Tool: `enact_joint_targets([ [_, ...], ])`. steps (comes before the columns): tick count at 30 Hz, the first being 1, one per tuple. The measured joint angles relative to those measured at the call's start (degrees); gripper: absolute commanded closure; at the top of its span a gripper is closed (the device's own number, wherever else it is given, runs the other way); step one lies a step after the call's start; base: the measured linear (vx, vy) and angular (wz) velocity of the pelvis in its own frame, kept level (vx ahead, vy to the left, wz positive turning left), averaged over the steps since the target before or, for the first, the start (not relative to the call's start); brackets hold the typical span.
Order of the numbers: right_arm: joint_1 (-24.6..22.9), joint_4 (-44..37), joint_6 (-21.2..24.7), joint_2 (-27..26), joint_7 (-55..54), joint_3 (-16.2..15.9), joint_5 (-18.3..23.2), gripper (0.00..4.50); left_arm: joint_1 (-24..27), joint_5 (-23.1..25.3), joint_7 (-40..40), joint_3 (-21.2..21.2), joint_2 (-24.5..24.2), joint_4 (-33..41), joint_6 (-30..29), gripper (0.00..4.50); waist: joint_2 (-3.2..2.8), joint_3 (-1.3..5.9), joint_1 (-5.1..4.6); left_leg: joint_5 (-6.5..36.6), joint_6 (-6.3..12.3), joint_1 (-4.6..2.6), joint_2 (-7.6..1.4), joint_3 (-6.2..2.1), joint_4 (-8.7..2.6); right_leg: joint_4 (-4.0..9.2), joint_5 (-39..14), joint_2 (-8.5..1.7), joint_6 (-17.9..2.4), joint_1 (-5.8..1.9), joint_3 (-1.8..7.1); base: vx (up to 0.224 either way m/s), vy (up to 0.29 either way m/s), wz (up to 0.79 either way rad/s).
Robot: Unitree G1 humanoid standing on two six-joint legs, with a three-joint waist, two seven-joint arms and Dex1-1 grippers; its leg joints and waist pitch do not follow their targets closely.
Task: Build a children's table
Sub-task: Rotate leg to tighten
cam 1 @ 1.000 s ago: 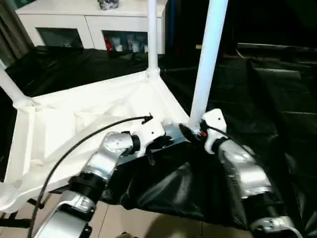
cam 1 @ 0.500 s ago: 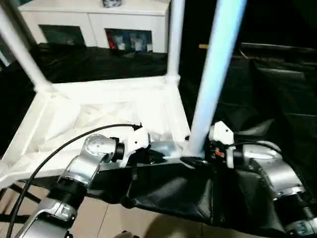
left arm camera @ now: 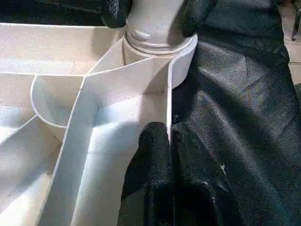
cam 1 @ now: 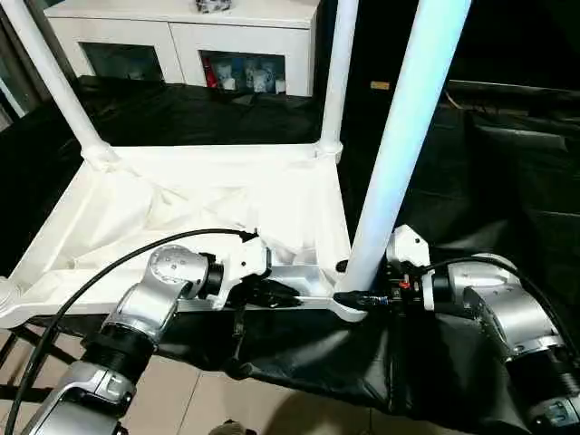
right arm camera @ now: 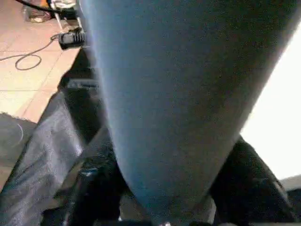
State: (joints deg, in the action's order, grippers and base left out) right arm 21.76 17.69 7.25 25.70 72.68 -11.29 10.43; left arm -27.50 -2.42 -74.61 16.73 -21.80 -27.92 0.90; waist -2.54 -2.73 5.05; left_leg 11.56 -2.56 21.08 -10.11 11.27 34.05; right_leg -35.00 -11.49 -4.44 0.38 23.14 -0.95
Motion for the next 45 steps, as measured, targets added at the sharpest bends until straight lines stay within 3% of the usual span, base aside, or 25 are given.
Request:
enact_joint_targets([
  [7,-1.29,1.56,-0.96,-5.82,-13.9,3.9,-1.93,2.52,-1.25,2.55,8.65,-0.7,3.13,-2.07,-0.63,4.5,-0.24,0.09,-0.39,-0.01,-0.04,-0.16,0.02,-0.01,0.19,-0.02,0.16,0.0,-0.25,-0.15,0.06,0.0,0.0,0.0],
  [12,-0.75,3.33,1.07,-13.74,-34.13,8.47,-5.66,2.53,-3.49,5.47,19.36,-1.38,8.6,-4.89,-3.44,4.5,-0.28,0.1,-1.57,-0.02,-0.07,-0.26,0.1,-0.01,0.21,0.04,0.17,-0.04,-0.26,-0.29,0.13,0.0,0.0,0.0],
  [20,-0.68,3.45,1.52,-21.77,-52.52,11.43,-9.61,2.53,-4.38,7.82,27.26,-1.77,13.17,-6.56,-4.34,4.5,-0.34,0.16,-1.72,-0.03,-0.08,-0.24,0.12,-0.07,0.09,0.07,0.18,-0.04,-0.22,-0.33,0.12,0.0,0.0,0.0],
  [21,-0.68,3.35,1.46,-21.94,-52.8,11.43,-9.99,2.19,-4.38,7.85,27.29,-1.79,13.22,-6.56,-4.35,4.5,-0.34,0.16,-1.72,-0.03,-0.08,-0.24,0.12,-0.07,0.09,0.1,0.17,-0.04,-0.21,-0.33,0.13,0.0,0.0,0.0],
  [23,-0.67,3.22,1.58,-21.99,-52.82,11.44,-9.96,1.84,-4.38,7.86,27.29,-1.81,13.2,-6.56,-4.26,4.5,-0.28,0.15,-1.75,-0.03,-0.08,-0.22,0.14,-0.05,0.1,0.13,0.17,-0.05,-0.21,-0.33,0.16,0.0,0.0,0.0],
  [29,-0.09,2.72,3.31,-19.78,-46.36,10.78,-7.83,1.34,-3.63,7.51,25.83,-1.93,11.65,-5.41,-3.22,4.5,-0.08,0.05,-2.0,-0.03,-0.08,-0.15,0.11,-0.06,0.06,0.1,0.17,-0.05,-0.18,-0.21,0.13,0.0,0.0,0.0],
  [35,0.89,4.37,1.25,-13.14,-33.74,6.6,-7.98,1.29,-2.6,5.72,20.28,-2.02,7.94,-3.64,-1.87,4.5,0.14,0.01,-2.24,-0.03,-0.08,-0.03,0.03,-0.06,-0.06,0.03,0.11,0.03,-0.08,-0.06,0.05,0.0,0.0,0.0],
  [38,1.43,5.19,0.6,-11.27,-28.8,6.04,-7.48,1.29,-2.59,4.99,17.53,-1.99,6.59,-3.04,-1.73,4.5,0.33,-0.02,-2.23,-0.03,-0.05,0.02,0.02,-0.04,-0.06,0.09,0.09,0.05,-0.05,0.03,0.04,0.0,0.0,0.0],
  [45,1.22,5.38,-1.79,-5.09,-12.45,3.87,-4.13,1.29,-2.1,1.93,8.08,-1.98,2.78,-2.31,-2.2,4.5,0.38,-0.04,-1.51,-0.15,0.34,0.13,-0.01,0.01,-0.02,0.08,0.06,0.03,-0.09,0.12,0.0,0.0,0.0,0.0],
])
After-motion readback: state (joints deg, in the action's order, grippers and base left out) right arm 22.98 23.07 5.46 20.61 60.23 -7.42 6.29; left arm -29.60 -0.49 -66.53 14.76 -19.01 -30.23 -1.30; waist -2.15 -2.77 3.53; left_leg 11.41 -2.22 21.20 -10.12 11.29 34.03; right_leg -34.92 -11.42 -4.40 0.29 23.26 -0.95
